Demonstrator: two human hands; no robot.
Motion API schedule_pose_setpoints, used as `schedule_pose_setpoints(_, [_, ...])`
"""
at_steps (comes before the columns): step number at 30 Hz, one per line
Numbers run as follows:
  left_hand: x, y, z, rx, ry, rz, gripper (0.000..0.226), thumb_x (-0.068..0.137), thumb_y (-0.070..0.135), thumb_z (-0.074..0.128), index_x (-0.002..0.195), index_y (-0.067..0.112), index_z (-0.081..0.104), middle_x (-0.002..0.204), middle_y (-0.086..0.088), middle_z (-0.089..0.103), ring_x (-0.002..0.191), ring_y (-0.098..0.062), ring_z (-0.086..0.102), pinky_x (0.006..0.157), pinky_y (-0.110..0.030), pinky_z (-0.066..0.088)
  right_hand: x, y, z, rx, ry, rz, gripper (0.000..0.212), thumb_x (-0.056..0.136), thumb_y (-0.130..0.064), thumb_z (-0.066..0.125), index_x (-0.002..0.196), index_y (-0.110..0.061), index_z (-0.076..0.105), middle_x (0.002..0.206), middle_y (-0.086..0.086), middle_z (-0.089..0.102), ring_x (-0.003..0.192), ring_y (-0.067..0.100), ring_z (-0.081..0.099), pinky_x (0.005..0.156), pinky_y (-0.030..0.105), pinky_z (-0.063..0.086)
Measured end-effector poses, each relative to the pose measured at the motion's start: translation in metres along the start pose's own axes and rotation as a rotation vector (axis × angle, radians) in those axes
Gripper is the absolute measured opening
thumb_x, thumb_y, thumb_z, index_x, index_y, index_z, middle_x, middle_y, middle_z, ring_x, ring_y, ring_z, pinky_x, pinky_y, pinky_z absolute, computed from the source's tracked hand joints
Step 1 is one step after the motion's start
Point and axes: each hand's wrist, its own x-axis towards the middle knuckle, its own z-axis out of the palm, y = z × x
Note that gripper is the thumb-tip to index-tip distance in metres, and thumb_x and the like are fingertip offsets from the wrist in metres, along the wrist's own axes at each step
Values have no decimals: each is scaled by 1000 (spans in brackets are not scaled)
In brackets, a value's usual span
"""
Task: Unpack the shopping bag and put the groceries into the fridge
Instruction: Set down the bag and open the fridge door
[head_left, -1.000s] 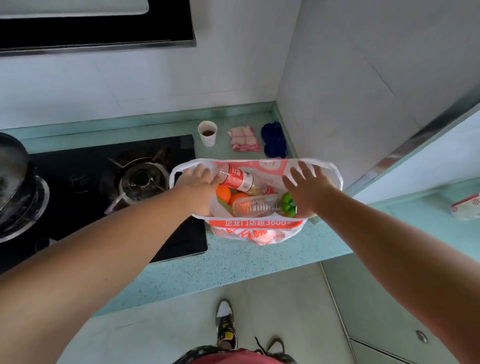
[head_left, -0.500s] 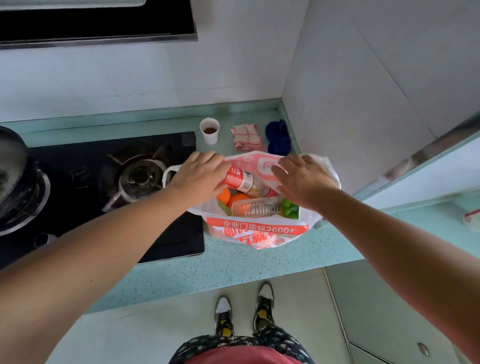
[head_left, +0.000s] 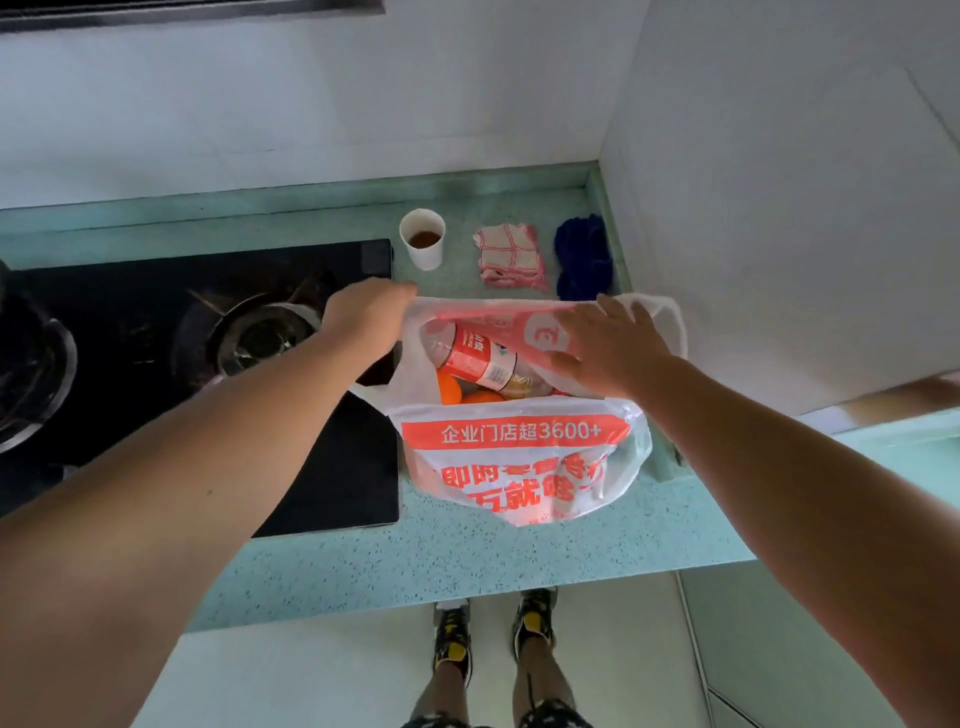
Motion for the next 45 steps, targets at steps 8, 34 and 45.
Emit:
schedule_pose_setpoints(8, [-24,-6,48,-6,-410,-110,23,93,27,54,113,25,66,102,0,64,94,-26,64,80,-44,58,-15,-2,46,405,-310,7,114,59,-104,10,143,-33,40,131,1,62,105,23,66,85,46,59])
schedule_pose_setpoints(34, [-159,17,60,185,-321,597,26,88,26,50,114,28,53,105,9,63,100,-19,61,104,-39,33,-177,-30,31,-94,170,-105,37,86,-58,64,109,-30,72,111,6,57,107,29,54,94,49,51])
schedule_pose_setpoints(45, [-170,29,65,199,-422,625,44,89,32,54,131,20,50,116,2,61,111,-21,58,106,-36,36,-185,-33,38,-149,50,78,36,101,-51,40,103,-23,63,91,4,68,73,25,68,64,36,58])
